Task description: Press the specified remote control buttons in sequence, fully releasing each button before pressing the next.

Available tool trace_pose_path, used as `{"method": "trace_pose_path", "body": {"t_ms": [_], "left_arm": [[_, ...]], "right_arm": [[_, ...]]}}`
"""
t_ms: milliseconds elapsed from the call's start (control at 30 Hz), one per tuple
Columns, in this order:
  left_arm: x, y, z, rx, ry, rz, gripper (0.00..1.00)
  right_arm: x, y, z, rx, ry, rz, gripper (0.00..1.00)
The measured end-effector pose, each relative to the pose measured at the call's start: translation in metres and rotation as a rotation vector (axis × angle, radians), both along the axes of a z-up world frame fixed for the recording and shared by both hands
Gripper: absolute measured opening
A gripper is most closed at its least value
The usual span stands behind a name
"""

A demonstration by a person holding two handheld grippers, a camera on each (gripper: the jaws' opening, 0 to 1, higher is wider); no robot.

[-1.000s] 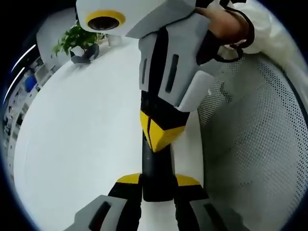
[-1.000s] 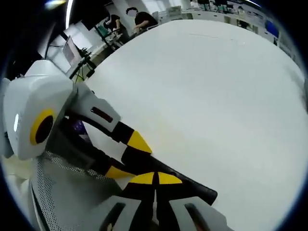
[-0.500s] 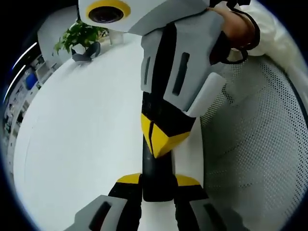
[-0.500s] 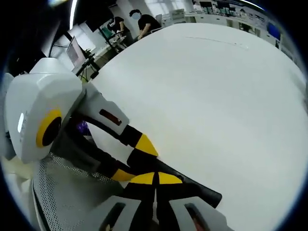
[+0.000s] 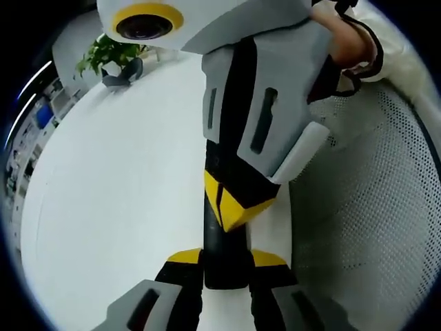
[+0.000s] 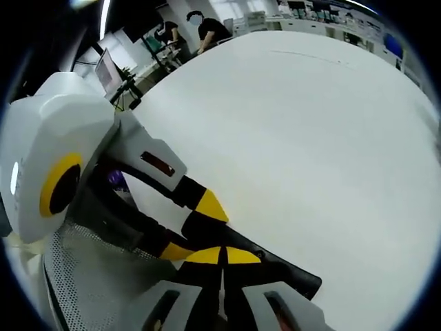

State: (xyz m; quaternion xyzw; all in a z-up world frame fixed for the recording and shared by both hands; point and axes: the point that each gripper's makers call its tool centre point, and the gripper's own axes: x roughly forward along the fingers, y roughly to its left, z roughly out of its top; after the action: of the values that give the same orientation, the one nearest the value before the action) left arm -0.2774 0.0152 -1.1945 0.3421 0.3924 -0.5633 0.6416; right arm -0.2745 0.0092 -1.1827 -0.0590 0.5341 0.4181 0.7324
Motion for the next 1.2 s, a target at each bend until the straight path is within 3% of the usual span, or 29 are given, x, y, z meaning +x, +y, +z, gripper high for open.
{"method": "trace_pose_path", "body": {"t_ms": [467,567,867,1200], "left_arm": [[0.001,0.000,0.000,-0.008,-0.003,0.017,0.23],[0.000,0.000,0.000,-0.015,-0.007,0.030,0.23],[0.002,0.001,0.000,-0.030,-0.001,0.065,0.22],[0.002,0.001,0.000,-0.013,0.003,0.074,0.21]], "right_arm": [[0.001,-0.001,0.001,0.047,0.029,-0.045,0.00],[-0.001,0.001,0.005,0.101,0.069,-0.073,0.00],[0.012,-0.008,0.025,0.163,-0.003,-0.129,0.04],[0.033,-0.021,0.061,0.266,-0.143,-0.216,0.22]]}}
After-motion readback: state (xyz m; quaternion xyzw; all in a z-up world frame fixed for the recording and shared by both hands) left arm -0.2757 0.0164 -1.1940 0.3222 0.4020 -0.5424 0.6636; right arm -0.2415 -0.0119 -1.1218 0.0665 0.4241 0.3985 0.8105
